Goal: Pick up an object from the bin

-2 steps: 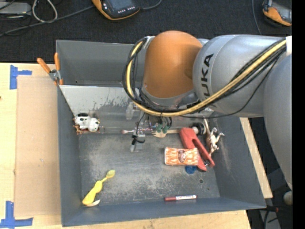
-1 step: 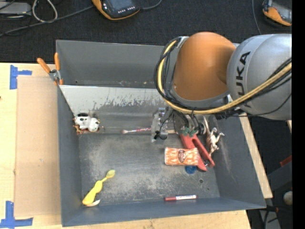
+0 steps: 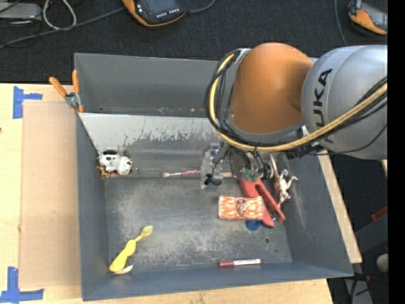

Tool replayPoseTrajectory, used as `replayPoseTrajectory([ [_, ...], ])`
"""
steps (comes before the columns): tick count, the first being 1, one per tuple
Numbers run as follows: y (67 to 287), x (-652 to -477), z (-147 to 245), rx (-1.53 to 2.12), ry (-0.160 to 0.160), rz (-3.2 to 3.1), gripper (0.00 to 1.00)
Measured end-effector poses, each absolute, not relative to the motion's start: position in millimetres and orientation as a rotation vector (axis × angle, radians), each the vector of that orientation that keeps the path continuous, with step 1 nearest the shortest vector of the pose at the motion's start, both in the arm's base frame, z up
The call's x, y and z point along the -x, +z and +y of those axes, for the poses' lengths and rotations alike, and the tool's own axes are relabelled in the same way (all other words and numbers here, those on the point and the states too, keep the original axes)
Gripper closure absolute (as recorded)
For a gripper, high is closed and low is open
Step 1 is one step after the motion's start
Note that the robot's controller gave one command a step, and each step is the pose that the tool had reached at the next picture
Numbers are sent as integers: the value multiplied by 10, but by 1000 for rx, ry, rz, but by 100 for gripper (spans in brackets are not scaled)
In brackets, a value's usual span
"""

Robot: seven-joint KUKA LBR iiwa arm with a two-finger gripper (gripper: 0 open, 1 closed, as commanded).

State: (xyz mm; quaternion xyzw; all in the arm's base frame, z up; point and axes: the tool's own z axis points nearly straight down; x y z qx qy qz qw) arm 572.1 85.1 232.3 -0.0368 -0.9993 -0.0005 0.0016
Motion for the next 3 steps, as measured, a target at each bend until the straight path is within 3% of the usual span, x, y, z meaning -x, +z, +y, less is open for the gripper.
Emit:
replayPoseTrajectory([
  [1, 1895, -5459, 382, 230, -2, -3129, 100],
  [2, 1797, -5318, 298, -91, -4, -3139, 100],
  [3, 1755, -5241, 178, -8, -4, -3137, 100],
])
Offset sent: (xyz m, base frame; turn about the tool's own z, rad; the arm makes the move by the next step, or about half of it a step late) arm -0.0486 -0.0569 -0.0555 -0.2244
